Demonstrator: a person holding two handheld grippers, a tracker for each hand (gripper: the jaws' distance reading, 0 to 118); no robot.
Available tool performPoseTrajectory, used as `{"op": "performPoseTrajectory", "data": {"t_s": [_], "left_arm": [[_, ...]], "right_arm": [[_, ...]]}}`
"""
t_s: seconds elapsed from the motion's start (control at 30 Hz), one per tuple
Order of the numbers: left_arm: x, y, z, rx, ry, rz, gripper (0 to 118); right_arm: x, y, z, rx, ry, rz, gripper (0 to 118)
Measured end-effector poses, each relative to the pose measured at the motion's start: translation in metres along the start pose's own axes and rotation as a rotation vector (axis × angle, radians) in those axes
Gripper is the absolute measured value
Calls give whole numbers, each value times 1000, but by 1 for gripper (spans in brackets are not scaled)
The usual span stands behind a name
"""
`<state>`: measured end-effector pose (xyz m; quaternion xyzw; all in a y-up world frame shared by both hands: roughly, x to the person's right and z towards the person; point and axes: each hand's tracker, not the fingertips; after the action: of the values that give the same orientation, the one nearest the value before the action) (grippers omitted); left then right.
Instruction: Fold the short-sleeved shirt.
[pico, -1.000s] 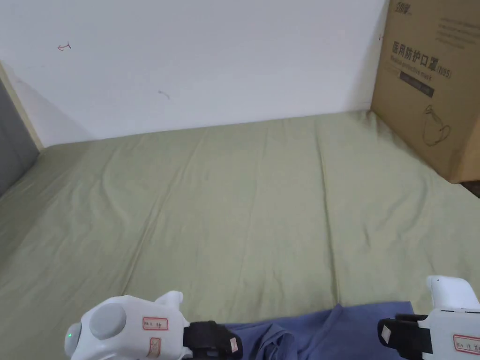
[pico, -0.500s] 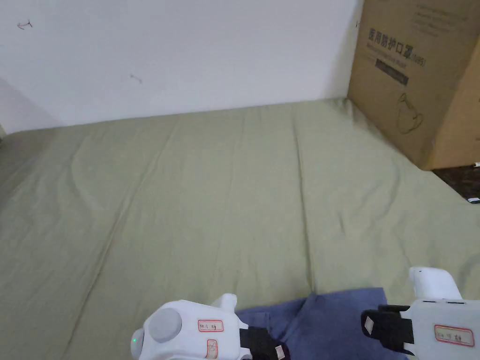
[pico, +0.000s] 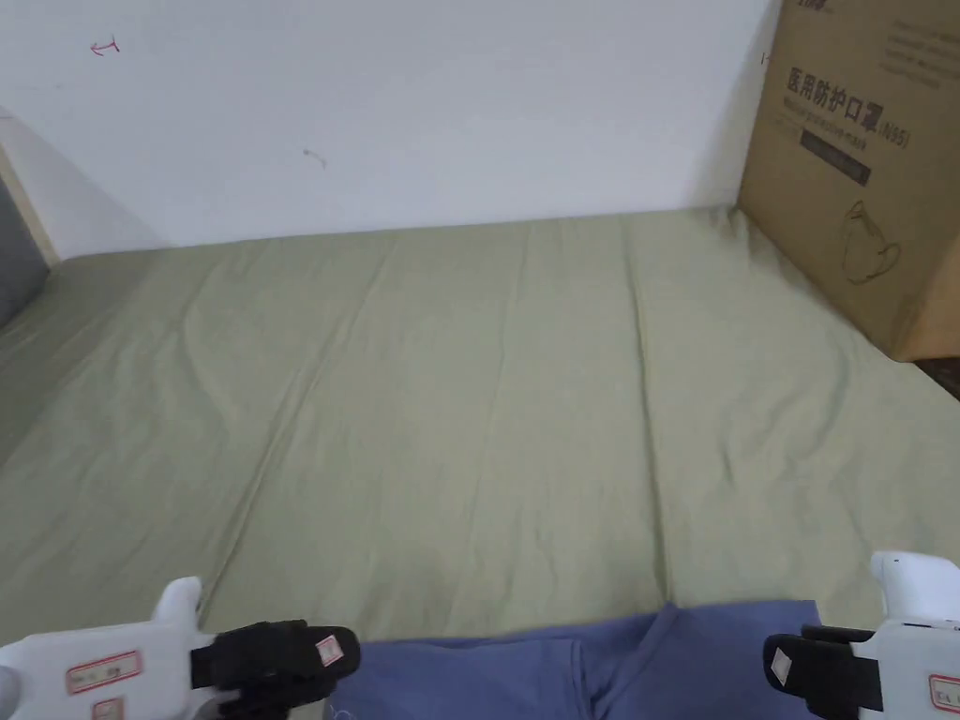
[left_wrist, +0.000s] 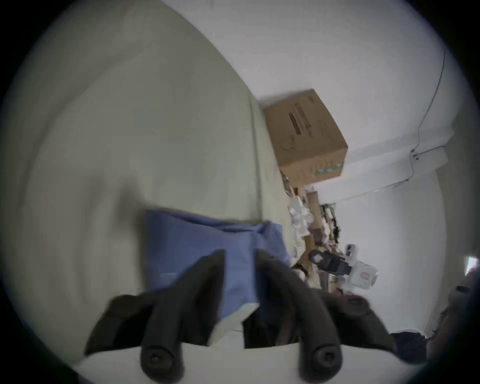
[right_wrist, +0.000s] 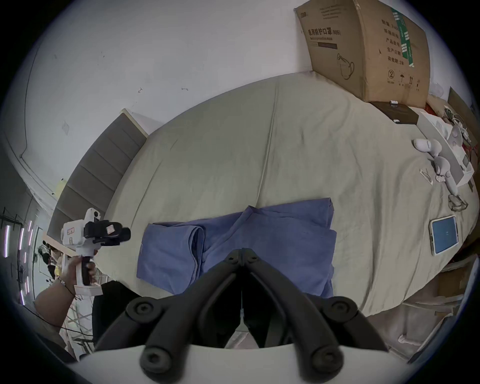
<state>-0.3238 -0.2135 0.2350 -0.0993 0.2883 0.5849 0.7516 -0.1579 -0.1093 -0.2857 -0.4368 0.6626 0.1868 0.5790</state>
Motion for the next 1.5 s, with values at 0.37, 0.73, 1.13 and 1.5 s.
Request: {"op": "performPoseTrajectory", "data": {"t_s": [0.37, 0.73, 1.13, 1.5], "left_arm": [[-67, -25, -68, -95, -324, 185, 118], [-54, -35, -101, -185, -87, 70, 9], [56, -10, 57, 124, 692, -376, 9], [118, -17, -38, -11, 276, -187, 13]], "right_arm": [[-5, 3, -3, -20, -50, 33, 0], [-5, -1, -11, -50, -65, 24, 0], [-20, 15, -14, -19, -10, 49, 0], [-32, 20, -13, -16, 45, 83, 0]]}}
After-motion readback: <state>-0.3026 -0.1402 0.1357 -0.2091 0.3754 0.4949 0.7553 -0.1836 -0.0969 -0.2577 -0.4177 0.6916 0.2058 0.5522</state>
